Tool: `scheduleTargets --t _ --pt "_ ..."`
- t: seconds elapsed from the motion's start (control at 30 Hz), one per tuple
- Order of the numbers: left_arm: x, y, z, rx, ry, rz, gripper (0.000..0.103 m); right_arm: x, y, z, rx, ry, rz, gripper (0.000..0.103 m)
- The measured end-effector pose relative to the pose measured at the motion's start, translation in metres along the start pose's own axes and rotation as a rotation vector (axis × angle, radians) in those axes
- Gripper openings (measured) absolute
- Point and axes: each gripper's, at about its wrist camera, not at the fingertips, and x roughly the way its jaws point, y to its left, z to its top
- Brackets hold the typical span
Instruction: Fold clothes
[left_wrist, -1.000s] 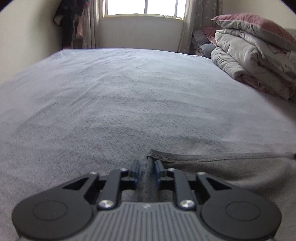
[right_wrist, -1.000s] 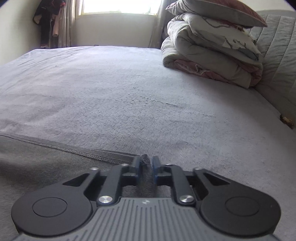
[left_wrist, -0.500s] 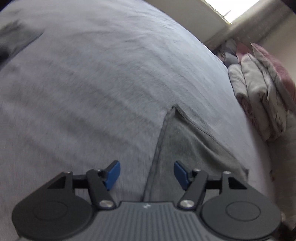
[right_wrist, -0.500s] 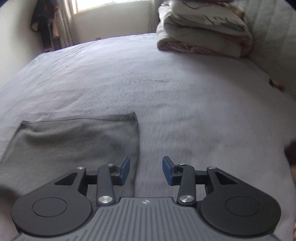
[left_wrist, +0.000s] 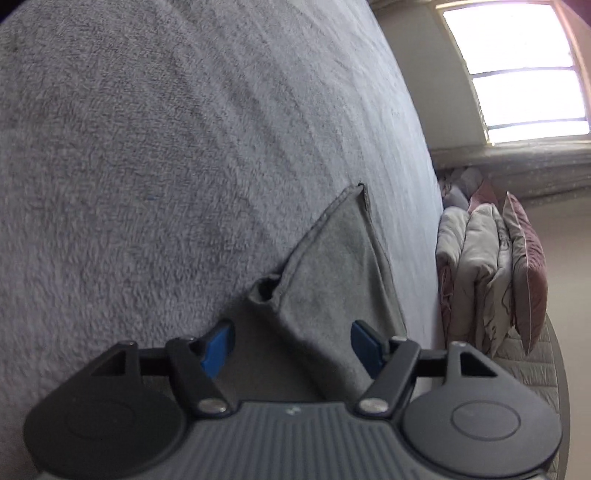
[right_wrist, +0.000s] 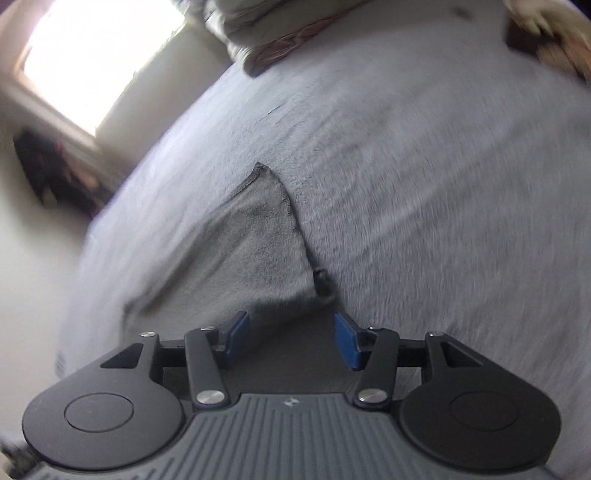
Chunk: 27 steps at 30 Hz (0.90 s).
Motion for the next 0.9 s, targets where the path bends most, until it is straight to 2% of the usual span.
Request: scheduleTargets --t 0.1,0.17,0.27,0.33,0.4,0.43,0.47,0.53,0.63,0.9 --pt "0.006 -0.006 -0.01 0.02 -0.062 -0.031 0.067 0.012 -0.008 -0.002 0.128 -0.037 0.044 0.054" --pt "0.013 -0.008 -0.015 0.015 -0.096 -0.04 0.062 0.022 -0.006 -0.005 0.144 -0.065 0.061 0.052" --pt "0.022 -0.014 -0.021 0.033 -0.144 -0.043 0.057 0.035 0.006 -0.009 0.108 -0.12 0.052 0.044" --pt "0.027 -0.018 -0.024 0.065 -0.164 -0.032 0.047 0.043 0.014 -0.013 0.07 -0.158 0.031 0.031" --pt "0.034 -0.021 -0.023 0.095 -0.175 -0.012 0.026 0.049 0.019 -0.015 0.036 -0.191 0.011 0.02" --pt "0.036 -0.022 -0.022 0.101 -0.174 -0.002 0.024 0.052 0.022 -0.016 0.021 -0.204 -0.003 0.015" --pt "0.037 -0.024 -0.021 0.102 -0.171 0.009 0.015 0.053 0.027 -0.016 -0.009 -0.217 -0.028 0.014" --pt "0.034 -0.03 -0.016 0.111 -0.167 0.034 0.012 0.049 0.043 -0.019 -0.111 -0.243 -0.098 0.012" --pt "0.016 -0.04 -0.014 0.147 -0.185 0.07 0.006 0.032 0.066 -0.023 -0.216 -0.276 -0.149 0.011" --pt "-0.026 -0.03 -0.032 0.12 -0.111 0.132 0.006 -0.016 0.057 -0.028 -0.09 -0.177 -0.222 0.011"
